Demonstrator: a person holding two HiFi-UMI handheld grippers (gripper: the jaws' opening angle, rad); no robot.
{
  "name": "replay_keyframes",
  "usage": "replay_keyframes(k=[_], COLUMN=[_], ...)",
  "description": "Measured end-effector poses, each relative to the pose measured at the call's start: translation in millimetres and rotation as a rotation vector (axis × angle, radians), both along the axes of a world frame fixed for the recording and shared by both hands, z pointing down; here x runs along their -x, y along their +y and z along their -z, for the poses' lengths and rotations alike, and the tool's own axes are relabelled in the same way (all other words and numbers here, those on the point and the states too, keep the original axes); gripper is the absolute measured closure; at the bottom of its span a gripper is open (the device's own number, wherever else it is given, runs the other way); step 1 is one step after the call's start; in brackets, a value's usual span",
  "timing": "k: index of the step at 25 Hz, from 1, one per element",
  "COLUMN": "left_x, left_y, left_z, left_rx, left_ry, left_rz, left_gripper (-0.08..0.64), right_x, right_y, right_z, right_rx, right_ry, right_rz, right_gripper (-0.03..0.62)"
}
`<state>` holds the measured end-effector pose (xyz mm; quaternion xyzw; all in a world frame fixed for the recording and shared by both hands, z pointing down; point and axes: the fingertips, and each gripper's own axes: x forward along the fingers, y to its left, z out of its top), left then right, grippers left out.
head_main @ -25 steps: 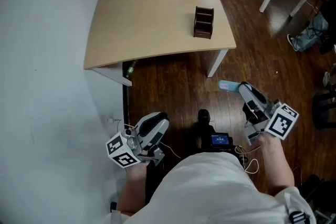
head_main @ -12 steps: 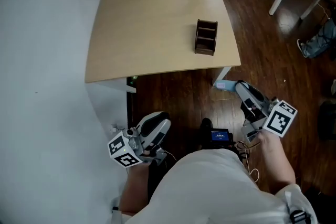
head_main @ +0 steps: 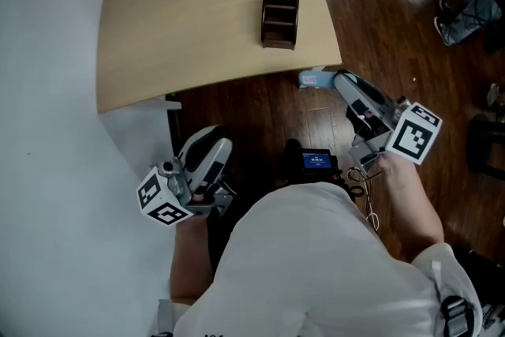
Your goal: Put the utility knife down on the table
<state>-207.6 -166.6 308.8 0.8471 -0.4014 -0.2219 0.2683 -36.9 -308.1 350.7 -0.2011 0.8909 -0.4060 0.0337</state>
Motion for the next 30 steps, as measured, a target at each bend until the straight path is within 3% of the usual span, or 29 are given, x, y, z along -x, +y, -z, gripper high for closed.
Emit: replay_keyframes(k=[5,11,17,25,30], left_x=[16,78,119,138,132], left_y=[-17,-36,-48,-60,-60], left_z=[-14,-15,-26,-3,-13], left_rx=[0.008,0.007,0.005,-0.001,-0.005], left_ry=[0.017,0.037,0.039,0.023,0.027], left_rz=[-0.04,-0.143,-0.251,-0.31,-0.321], left_gripper=[0.495,0.495,0.495,0.495,0.495], right_x=[11,67,98,104,97], right_y=[-11,-17,-11,-13,-12], right_z=[-14,-5,-17,3,-6], right_rx=[0.007,-0.021,-0.008,-0.023,-0.024], right_ry=[0.024,0.04,0.063,0.077,0.097], right_rz=[-0.037,-0.114,-0.215,-0.277,-0.286], right_gripper=[0.52,0.52,0.52,0.52,0.52])
